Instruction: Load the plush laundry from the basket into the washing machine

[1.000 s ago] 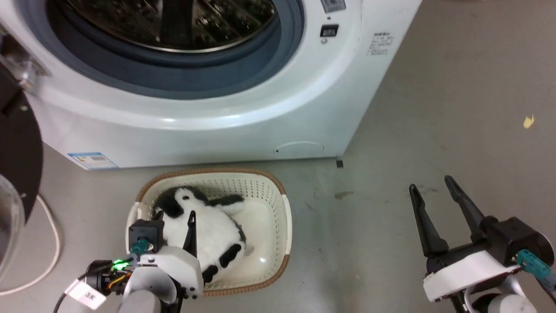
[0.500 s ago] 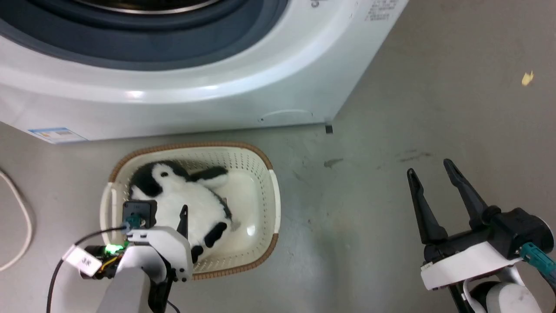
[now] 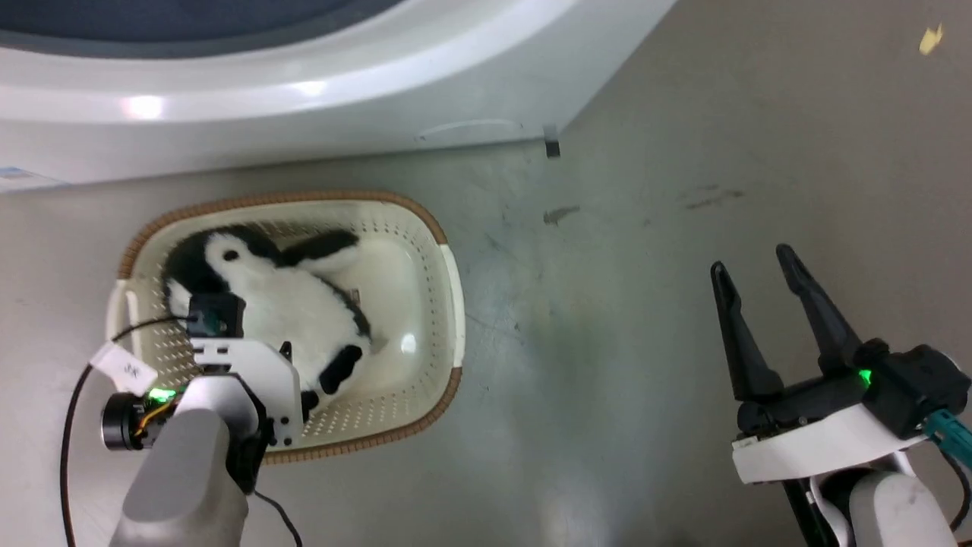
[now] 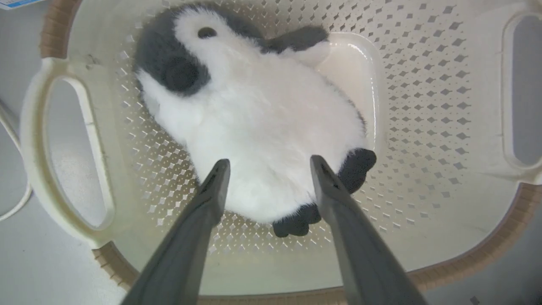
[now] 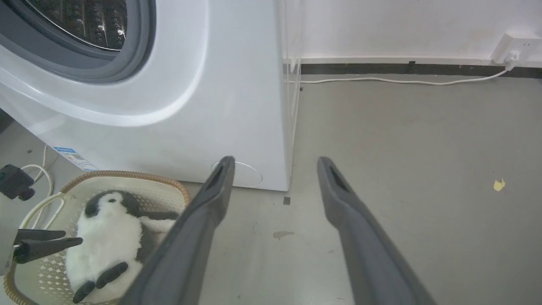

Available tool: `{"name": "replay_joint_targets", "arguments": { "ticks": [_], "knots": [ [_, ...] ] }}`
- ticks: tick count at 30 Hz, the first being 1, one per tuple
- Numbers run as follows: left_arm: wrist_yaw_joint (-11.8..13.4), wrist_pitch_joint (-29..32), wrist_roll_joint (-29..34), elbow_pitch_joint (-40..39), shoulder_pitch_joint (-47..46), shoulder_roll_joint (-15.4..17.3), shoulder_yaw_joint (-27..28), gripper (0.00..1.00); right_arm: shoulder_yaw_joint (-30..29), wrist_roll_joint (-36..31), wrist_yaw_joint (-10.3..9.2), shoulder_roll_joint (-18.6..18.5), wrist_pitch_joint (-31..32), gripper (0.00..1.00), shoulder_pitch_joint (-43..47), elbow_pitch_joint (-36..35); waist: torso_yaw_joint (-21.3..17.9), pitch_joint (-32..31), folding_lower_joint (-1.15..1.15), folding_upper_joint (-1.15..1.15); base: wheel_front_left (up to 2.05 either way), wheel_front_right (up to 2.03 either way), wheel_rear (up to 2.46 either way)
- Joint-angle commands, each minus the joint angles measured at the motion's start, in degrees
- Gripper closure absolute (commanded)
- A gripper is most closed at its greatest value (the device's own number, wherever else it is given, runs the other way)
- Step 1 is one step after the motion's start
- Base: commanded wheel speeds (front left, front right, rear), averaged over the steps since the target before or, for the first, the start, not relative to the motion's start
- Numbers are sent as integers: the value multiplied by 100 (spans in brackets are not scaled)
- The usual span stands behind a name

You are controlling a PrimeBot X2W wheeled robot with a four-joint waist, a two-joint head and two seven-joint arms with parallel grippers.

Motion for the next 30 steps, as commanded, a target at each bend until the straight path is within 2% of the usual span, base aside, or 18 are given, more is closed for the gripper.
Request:
{"name": "replay_joint_targets", "arguments": {
  "ticks": [1,8,12,27,28,29,30],
  "knots": [
    [-9,64,-63,131,-172,58,-22,0,19,54,-3,4,-44,0,-120,-44,-61,145,-1,0,0,0,0],
    [-6,353,-264,601,-685,172,-63,0,85,165,-4,4,-140,0,-244,-66,-179,634,-1,0,0,0,0],
    [-64,425,-596,827,-937,132,125,0,39,423,-4,4,-188,0,-262,-88,-213,861,-1,0,0,0,0],
    [-167,865,-702,1714,-1710,129,-305,0,-103,459,-5,5,-367,0,-232,-293,-289,1696,-1,0,0,0,0],
    [-179,868,-727,1774,-1755,116,-318,13,-105,457,-5,5,-379,0,-235,-302,-292,1750,-1,0,0,0,0],
    [-187,843,-753,1830,-1800,113,-328,100,-105,460,-5,5,-391,0,-246,-308,-300,1801,-1,0,0,0,0],
    [-188,816,-772,1889,-1836,117,-342,100,-102,468,-5,5,-403,0,-265,-310,-313,1846,-1,0,0,0,0]
  ]
}}
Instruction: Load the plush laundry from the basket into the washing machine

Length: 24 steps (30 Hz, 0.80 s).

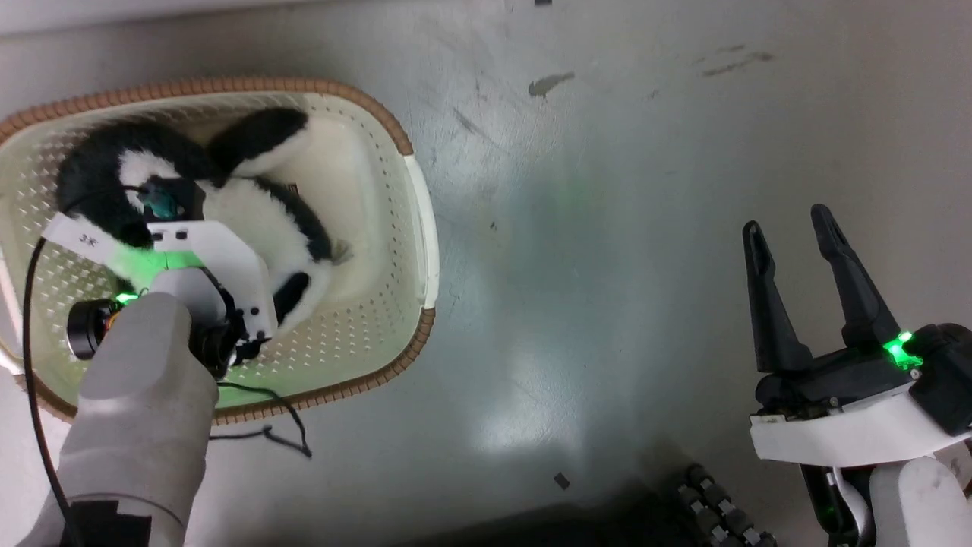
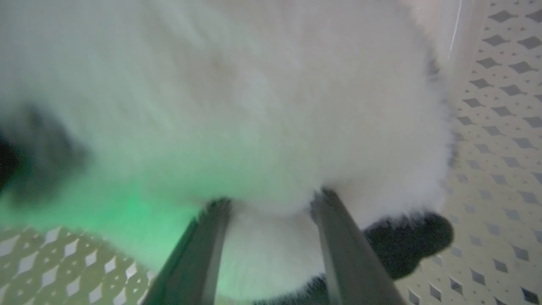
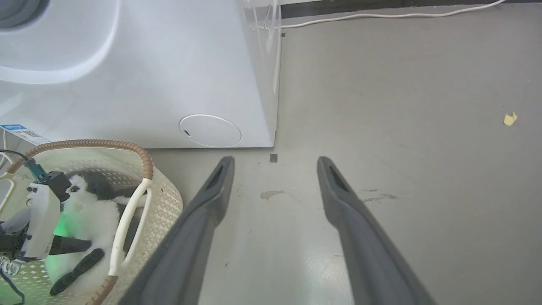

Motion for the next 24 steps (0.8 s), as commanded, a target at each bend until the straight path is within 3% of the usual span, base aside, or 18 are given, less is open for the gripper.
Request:
{"name": "replay_joint_targets", "arguments": {
  "ticks": [1,8,12,13,24],
  "knots": [
    [-30,54,-67,291,5,-36,-50,100,-7,45,-5,4,-52,0,-79,-48,-33,104,0,0,0,0,0],
    [-57,-314,-289,701,-151,72,-53,100,29,41,-5,5,-137,0,-301,-91,-200,160,0,0,0,0,0],
    [-134,-741,-455,924,-94,-85,-49,100,-82,-37,-5,-46,-185,0,-307,-31,-118,-197,0,0,0,0,0],
    [-262,-1415,-699,1087,239,-354,44,100,-267,-74,-5,-144,-217,0,-210,-21,66,-1057,0,0,0,0,0],
    [-524,-2894,-541,1074,1315,-661,-283,100,-218,-294,-5,-402,-217,0,487,240,559,-2949,0,0,0,0,0]
  ]
}}
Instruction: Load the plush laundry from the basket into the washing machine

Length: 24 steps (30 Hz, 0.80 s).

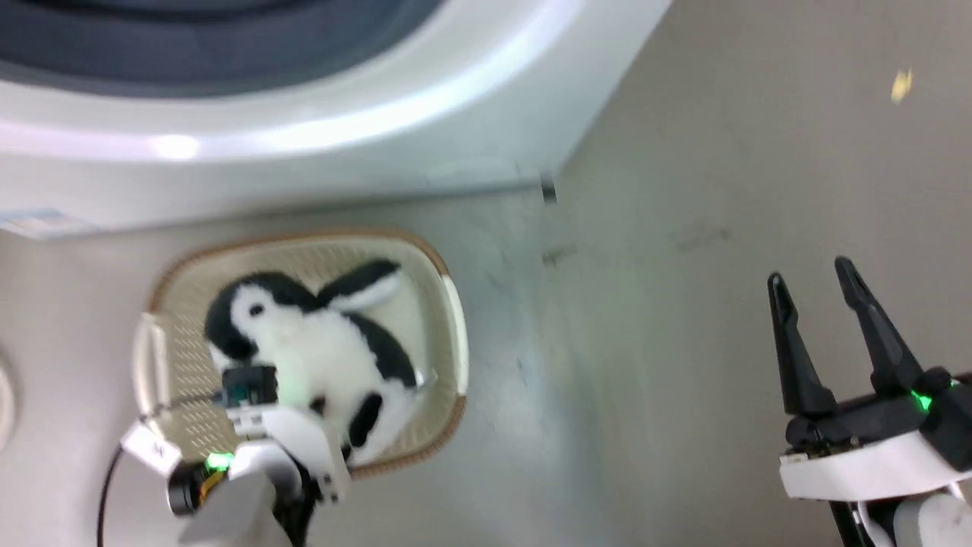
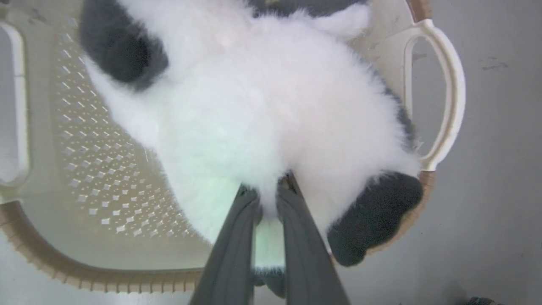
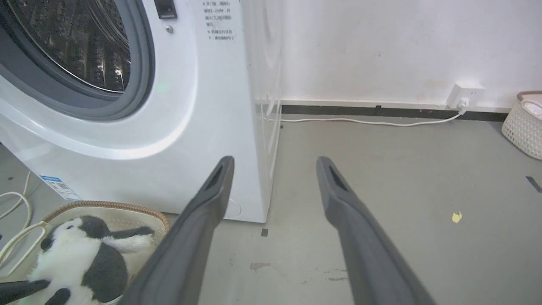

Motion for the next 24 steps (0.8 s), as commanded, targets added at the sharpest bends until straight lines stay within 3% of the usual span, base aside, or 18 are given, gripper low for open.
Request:
{"name": "replay_joint_targets", "arguments": {
  "ticks": [1,9,16,24],
  "knots": [
    [-32,-161,28,-25,181,-18,-50,100,-31,-24,-5,-40,-25,0,72,30,325,-797,0,0,0,0,0],
    [-24,-467,159,-881,936,-61,-116,100,-103,-71,-5,-4,-25,0,348,103,543,-1474,0,0,0,0,0],
    [197,-471,531,-2942,1795,35,132,100,-176,-80,-5,108,-25,0,433,124,615,-1671,0,0,0,0,0],
    [466,-471,1171,-5531,2218,126,469,100,-171,-47,-5,153,-25,0,338,95,539,-1485,0,0,0,0,0]
  ]
}}
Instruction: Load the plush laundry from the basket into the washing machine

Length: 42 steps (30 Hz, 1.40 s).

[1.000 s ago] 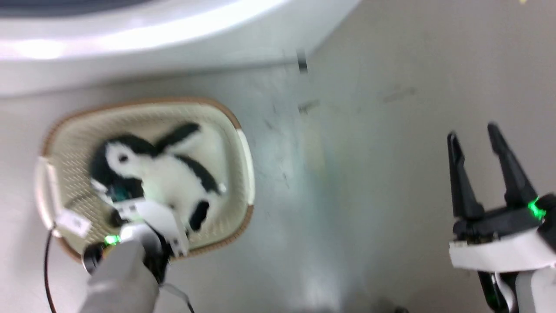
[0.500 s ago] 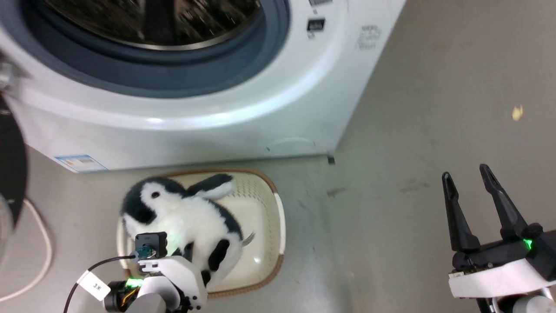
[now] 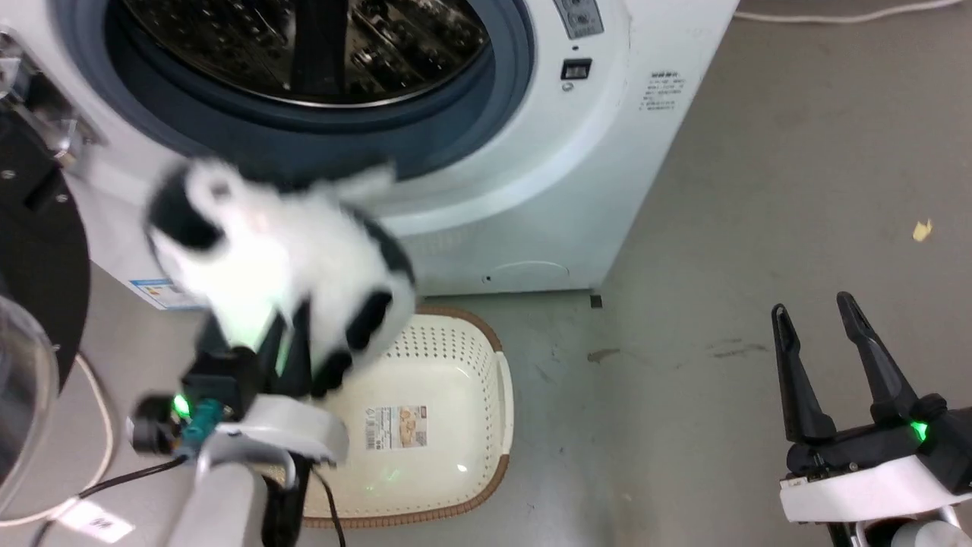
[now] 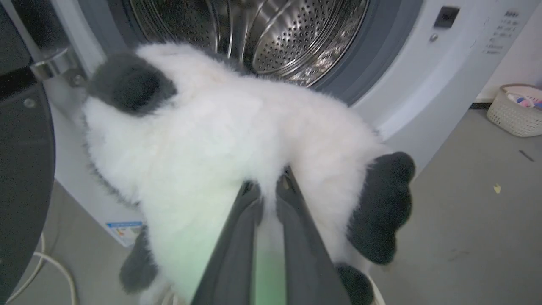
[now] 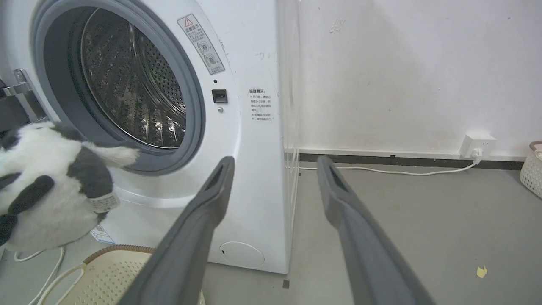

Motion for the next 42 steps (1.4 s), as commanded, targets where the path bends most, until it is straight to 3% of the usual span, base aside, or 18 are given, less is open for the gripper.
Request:
{"name": "replay_joint_targets", "arguments": {
  "ticks": [1,6,17,28,34,37,38,39,42],
  "knots": [
    [35,-72,119,-473,35,45,70,100,7,3,-5,26,-25,0,-67,-20,-93,143,0,0,0,0,0],
    [3,-66,311,-1255,-256,230,172,100,31,52,-5,66,-25,0,-255,-78,-293,557,0,0,0,0,0],
    [-115,1167,491,-1131,-2880,919,300,100,166,299,-5,162,-25,0,-865,-80,-966,1874,0,0,0,0,0],
    [-134,2148,947,796,-5731,1712,261,100,324,605,-5,236,-25,0,-1321,45,-1554,2786,0,0,0,0,0],
    [37,2357,1107,1846,-6489,1893,225,100,409,836,-5,239,-25,0,-1416,62,-1690,3046,0,0,0,0,0],
    [88,2021,1142,2547,-6633,1873,109,100,330,936,-5,240,-25,0,-1495,74,-1647,3142,0,0,0,0,0],
    [110,1925,1149,2621,-6622,1863,94,16,313,925,-5,240,-25,0,-1499,75,-1627,3121,0,0,0,0,0],
    [128,1824,1151,2692,-6607,1850,79,0,299,897,-5,240,-25,0,-1501,73,-1601,3088,0,0,0,0,0],
    [115,1507,1113,2898,-6502,1771,36,0,216,792,-5,241,-25,0,-1487,60,-1485,2897,0,0,0,0,0]
  ]
}}
